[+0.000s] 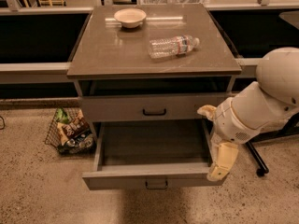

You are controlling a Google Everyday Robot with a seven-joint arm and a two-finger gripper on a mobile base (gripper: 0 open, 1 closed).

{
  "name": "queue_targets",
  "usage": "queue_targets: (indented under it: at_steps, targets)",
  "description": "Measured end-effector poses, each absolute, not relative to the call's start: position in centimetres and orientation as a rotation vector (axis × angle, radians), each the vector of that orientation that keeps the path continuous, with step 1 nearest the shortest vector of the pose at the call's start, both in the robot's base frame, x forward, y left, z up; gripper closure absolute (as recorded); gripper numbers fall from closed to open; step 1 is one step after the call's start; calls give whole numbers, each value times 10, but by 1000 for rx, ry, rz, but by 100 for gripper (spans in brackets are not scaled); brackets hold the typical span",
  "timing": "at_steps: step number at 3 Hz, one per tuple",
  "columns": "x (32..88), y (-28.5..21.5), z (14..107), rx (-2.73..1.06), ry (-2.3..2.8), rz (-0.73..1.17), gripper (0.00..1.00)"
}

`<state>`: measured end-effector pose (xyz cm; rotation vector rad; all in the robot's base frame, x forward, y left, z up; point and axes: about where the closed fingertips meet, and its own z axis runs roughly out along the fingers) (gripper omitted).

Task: Close middle drawer

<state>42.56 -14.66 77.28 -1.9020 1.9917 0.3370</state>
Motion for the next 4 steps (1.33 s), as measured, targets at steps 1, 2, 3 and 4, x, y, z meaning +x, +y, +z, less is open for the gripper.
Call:
queue_targets:
  at_steps: [1, 2, 3, 4]
  targets:
    - [425, -147, 770, -1903, 1992, 340, 1]
    - [417, -153, 696, -1907, 2003, 435, 1]
    - [403, -154, 618, -1895, 2001, 545, 19]
    - [396, -148, 549, -1868, 1978, 663, 42]
